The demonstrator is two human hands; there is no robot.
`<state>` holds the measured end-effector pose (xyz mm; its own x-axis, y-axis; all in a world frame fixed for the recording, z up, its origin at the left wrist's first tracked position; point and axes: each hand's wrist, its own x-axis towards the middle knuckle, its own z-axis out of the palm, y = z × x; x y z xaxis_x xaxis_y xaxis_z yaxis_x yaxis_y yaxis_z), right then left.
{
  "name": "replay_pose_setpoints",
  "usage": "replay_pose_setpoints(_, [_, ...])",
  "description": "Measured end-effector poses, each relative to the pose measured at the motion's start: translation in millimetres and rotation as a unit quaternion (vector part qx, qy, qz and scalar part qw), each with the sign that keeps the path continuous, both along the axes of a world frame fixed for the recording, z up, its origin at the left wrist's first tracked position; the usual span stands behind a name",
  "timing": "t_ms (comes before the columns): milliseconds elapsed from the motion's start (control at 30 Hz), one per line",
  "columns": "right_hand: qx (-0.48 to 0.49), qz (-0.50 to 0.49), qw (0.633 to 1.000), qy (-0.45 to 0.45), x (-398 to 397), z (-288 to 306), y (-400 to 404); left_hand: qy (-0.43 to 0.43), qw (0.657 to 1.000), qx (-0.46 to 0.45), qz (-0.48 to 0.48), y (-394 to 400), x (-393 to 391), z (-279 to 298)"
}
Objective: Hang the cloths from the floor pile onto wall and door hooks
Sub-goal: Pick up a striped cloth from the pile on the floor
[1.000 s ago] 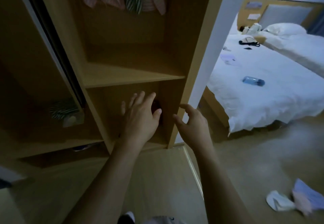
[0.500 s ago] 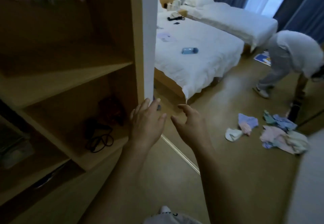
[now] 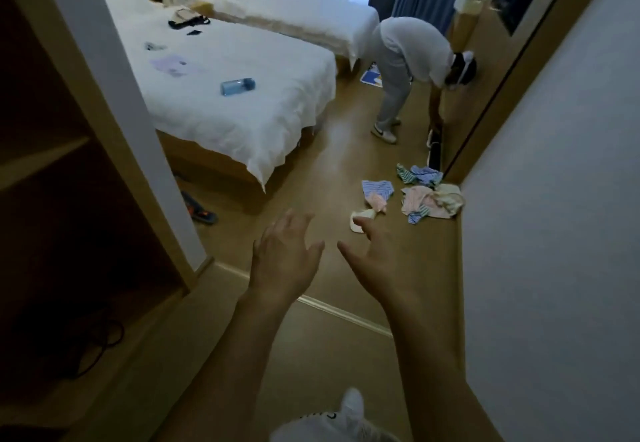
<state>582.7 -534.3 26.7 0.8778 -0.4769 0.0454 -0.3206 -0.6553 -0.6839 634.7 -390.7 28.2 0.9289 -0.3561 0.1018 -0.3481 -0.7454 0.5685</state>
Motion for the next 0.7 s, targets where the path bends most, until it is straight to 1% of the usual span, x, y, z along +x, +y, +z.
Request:
replay_pose_setpoints(133, [-0.006, -0.016, 1.0, 0.002, 4.7, -1.3, -44.6, -0.018, 0.999, 0.02, -0.02, -47.0, 13.6, -0.8])
replay_pose_setpoints(300, [0.013, -0.026, 1.0, 0.004, 16.7, 2.1, -113.6, -0.022, 0.998, 0.034, -0.048, -119.1, 35.7, -0.1])
replay_pose_setpoints(433, [0.021, -0.049, 0.999, 0.001, 21.9, 4.3, -171.2, -0.043, 0.996, 0.046, -0.061, -180.4, 50.3, -1.1])
replay_pose_setpoints(567, [0.006, -0.068, 0.998, -0.001, 17.5, 4.8, -230.8, -0.048, 0.994, 0.047, -0.081, -240.8, 57.0, -2.6])
replay_pose_setpoints(700, [0.014, -0.098, 0.995, 0.007, 12.4, 0.1, -280.6, -0.043, 0.991, 0.067, -0.103, -292.7, 63.6, -6.2])
